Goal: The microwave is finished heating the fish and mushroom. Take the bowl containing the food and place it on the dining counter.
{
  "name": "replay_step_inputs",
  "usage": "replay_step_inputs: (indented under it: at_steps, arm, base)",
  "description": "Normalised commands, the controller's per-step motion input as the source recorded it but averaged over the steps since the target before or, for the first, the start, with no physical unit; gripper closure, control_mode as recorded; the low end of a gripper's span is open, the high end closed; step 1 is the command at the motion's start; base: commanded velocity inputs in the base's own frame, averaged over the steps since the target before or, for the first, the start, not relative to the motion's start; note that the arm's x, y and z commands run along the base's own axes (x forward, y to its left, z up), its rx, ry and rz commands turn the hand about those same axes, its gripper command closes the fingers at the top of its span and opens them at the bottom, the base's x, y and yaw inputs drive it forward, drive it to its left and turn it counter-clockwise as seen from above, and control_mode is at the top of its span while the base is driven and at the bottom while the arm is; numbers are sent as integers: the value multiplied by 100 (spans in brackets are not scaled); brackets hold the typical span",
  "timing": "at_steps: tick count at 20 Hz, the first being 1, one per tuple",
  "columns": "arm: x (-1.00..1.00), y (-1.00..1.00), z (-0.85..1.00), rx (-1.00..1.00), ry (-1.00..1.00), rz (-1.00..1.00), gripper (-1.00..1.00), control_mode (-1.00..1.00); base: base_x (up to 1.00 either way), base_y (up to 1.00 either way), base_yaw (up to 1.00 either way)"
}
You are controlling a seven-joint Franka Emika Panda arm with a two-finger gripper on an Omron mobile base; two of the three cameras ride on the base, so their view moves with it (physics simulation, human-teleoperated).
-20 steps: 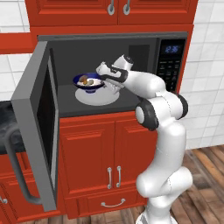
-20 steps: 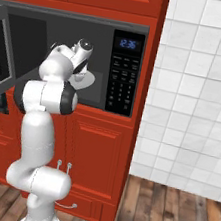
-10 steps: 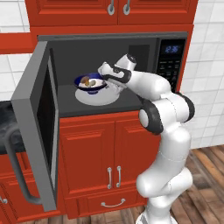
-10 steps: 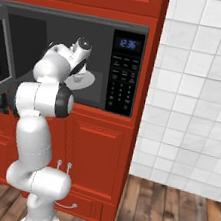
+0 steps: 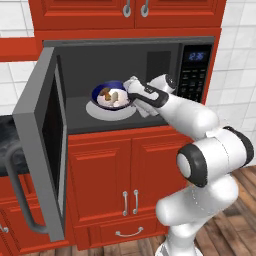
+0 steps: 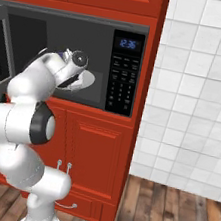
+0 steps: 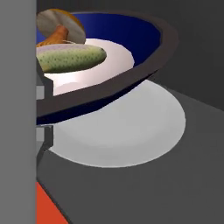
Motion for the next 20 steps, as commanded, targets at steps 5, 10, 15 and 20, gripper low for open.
replay_step_inputs:
  at_steps: [5,10,15,20]
  arm:
    - [-100,-35,27,5,-21,-2,100,-100]
    - [-100,-30,56,0,0,-8,100,-100]
    - [-100,-45,77,0,13,-4,100,-100]
    - [-100,-49,75,0,34,0,100,-100]
  base:
    - [0,0,0]
    - [0,0,0]
    - [0,0,0]
    - [0,0,0]
